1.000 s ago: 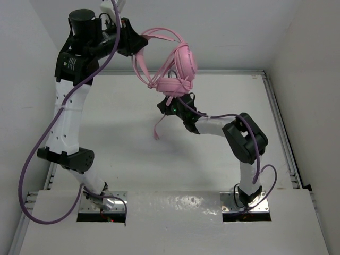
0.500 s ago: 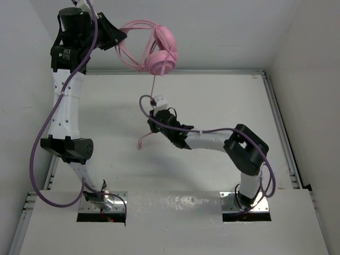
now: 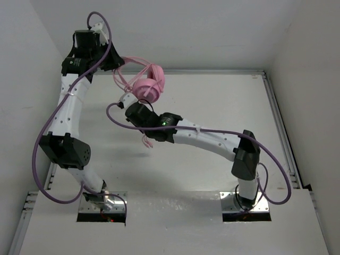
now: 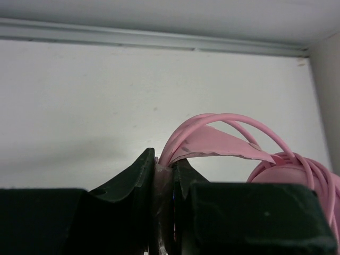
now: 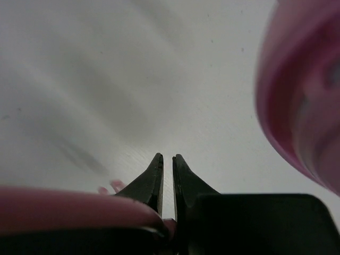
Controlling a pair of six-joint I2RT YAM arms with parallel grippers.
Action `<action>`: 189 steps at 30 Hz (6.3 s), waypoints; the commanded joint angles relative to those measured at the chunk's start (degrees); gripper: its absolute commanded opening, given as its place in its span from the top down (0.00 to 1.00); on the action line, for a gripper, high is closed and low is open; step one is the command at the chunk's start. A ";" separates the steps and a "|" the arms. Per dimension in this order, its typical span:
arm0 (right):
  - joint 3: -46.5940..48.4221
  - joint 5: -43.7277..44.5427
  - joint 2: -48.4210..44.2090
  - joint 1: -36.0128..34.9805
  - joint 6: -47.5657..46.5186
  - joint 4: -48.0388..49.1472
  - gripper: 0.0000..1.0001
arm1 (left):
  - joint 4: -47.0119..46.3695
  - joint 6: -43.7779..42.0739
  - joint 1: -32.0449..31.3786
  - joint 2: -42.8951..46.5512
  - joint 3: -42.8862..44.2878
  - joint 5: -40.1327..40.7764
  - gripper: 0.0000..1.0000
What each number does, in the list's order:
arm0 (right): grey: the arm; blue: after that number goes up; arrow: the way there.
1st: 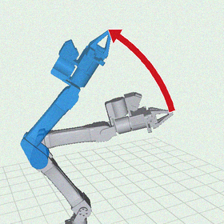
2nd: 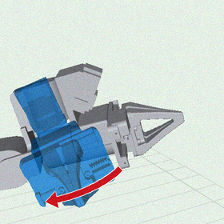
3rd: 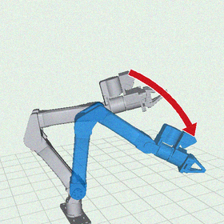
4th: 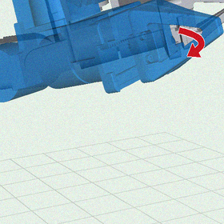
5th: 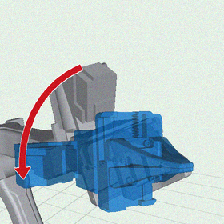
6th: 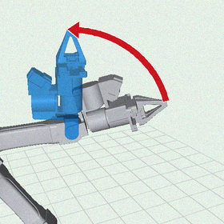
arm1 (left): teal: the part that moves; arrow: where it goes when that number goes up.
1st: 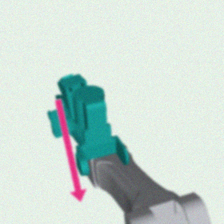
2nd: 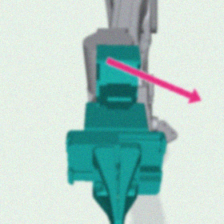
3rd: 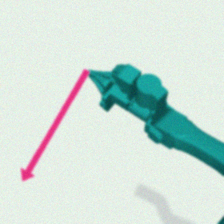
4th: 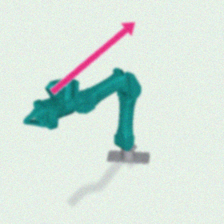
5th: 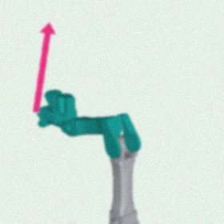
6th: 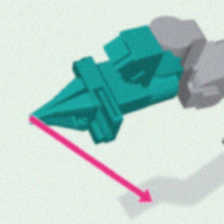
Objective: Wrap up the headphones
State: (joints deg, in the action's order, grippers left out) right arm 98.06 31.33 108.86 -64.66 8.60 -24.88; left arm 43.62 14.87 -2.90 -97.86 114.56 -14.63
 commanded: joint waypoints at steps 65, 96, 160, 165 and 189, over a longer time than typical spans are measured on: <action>-36.63 -12.61 6.71 17.03 43.78 44.93 0.80 | -6.70 12.46 1.84 4.44 19.03 -22.11 1.00; 8.97 -38.11 -4.97 -0.47 2.38 3.28 1.00 | -29.73 -19.32 5.09 1.71 -12.32 15.08 1.00; 2.67 -39.83 -7.95 42.16 7.93 -9.83 0.01 | -12.59 7.10 3.51 2.68 -1.62 -28.08 1.00; 1.52 -45.74 -12.87 42.69 3.44 -11.59 0.01 | -12.50 7.80 3.42 2.77 -2.59 -25.89 1.00; 28.25 -28.19 -2.07 27.05 8.45 -11.69 0.04 | -11.89 2.00 3.42 3.21 -3.65 -18.59 1.00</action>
State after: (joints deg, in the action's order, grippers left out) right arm 128.03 -0.21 104.81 -37.47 15.86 -35.44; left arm 35.07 14.46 0.10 -98.04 110.13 -31.70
